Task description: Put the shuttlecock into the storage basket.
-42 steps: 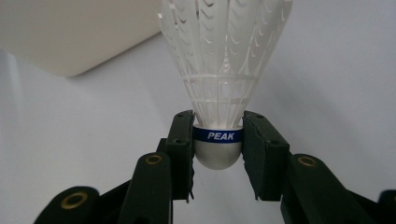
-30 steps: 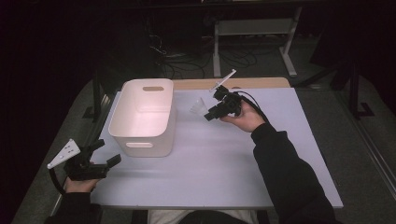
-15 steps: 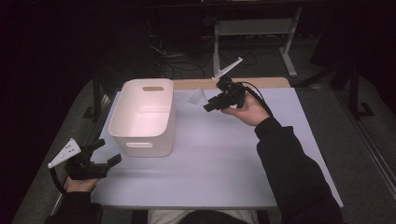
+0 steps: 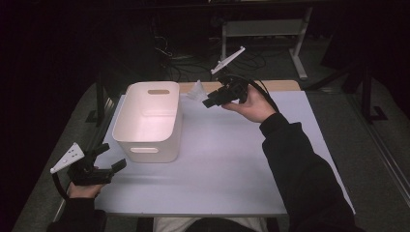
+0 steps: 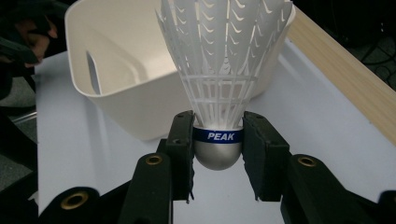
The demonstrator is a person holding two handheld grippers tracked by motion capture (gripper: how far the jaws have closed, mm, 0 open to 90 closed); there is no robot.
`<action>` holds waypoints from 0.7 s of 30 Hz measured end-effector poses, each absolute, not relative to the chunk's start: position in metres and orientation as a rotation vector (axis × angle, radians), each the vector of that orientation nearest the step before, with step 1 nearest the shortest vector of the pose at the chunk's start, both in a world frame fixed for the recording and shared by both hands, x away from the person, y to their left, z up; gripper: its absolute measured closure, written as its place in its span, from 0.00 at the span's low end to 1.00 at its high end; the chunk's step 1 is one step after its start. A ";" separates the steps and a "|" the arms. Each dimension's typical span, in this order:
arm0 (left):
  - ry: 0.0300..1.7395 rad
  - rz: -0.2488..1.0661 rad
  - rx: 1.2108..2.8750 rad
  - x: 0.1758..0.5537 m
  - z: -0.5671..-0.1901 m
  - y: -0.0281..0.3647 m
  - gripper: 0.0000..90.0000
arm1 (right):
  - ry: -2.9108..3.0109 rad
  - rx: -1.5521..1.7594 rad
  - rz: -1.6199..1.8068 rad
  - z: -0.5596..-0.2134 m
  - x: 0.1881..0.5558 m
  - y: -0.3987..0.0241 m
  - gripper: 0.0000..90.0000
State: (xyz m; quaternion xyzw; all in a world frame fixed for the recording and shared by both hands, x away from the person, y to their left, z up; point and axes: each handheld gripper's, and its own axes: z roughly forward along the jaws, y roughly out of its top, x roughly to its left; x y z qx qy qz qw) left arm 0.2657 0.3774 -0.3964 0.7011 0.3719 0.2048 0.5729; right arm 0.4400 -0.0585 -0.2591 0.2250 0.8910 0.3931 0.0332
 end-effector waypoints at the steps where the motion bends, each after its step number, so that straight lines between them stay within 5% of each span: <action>1: 0.872 0.480 1.644 0.266 -0.396 0.377 0.00 | 2.740 0.684 1.204 -0.257 0.440 -0.056 0.71; 21: 0.872 0.482 1.642 0.266 -0.396 0.377 0.00 | 2.756 0.600 1.204 -0.236 0.438 -0.030 0.71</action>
